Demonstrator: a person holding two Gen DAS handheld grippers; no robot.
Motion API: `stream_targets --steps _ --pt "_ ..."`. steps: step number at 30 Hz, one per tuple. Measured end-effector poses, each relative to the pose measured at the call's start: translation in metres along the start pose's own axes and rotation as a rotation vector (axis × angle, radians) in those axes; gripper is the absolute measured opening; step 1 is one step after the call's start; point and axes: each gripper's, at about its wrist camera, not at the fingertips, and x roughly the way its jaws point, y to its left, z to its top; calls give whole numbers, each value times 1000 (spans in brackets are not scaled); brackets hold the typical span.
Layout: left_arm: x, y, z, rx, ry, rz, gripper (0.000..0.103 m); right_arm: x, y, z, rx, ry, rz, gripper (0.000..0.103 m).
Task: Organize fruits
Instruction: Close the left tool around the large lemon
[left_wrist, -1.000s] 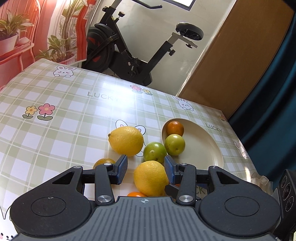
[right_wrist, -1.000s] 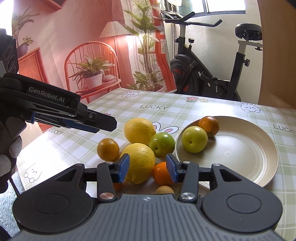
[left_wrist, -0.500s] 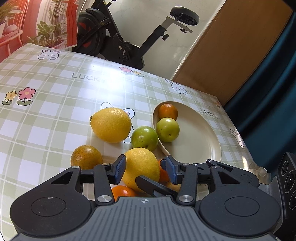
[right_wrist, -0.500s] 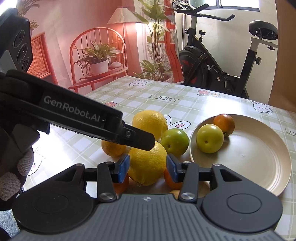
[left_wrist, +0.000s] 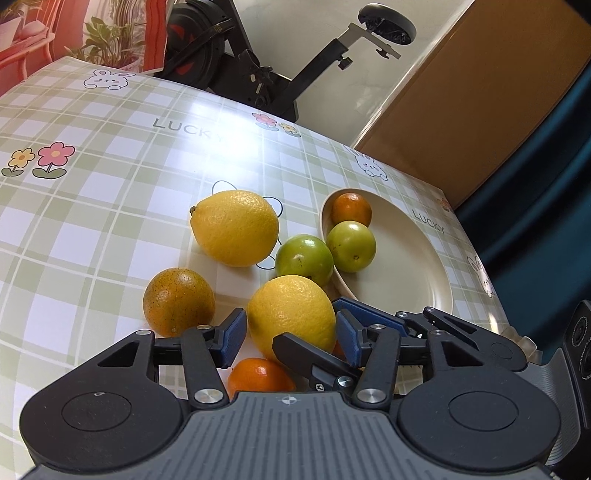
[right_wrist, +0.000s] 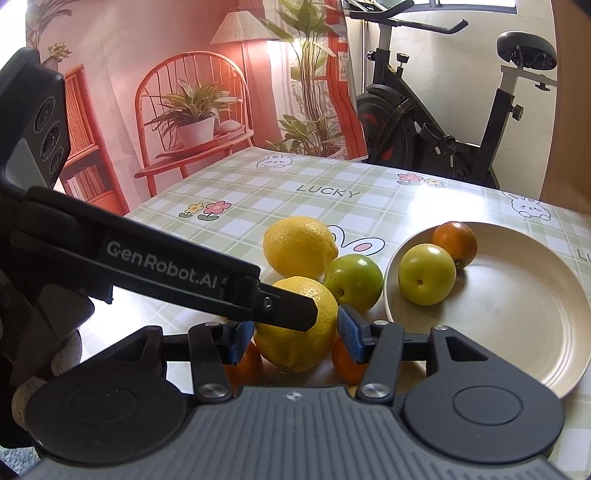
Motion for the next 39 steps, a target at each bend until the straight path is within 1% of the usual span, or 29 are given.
stream_targets --steps 5,12,18,26,37,39 --pt "3 2 -1 -14 0 -3 60 -1 0 0 2 -1 0 54" --pt "-3 7 -2 -38 -23 2 61 -1 1 0 1 1 8 53" --pt "-4 7 -3 -35 -30 7 62 0 -1 -1 3 3 13 53" --pt "-8 10 -3 -57 -36 6 62 3 -1 -1 12 8 18 54" --pt "5 10 -4 -51 -4 1 61 9 6 -1 -6 15 -1 57" --pt "7 9 -4 -48 -1 2 59 11 8 -1 -12 17 -9 57"
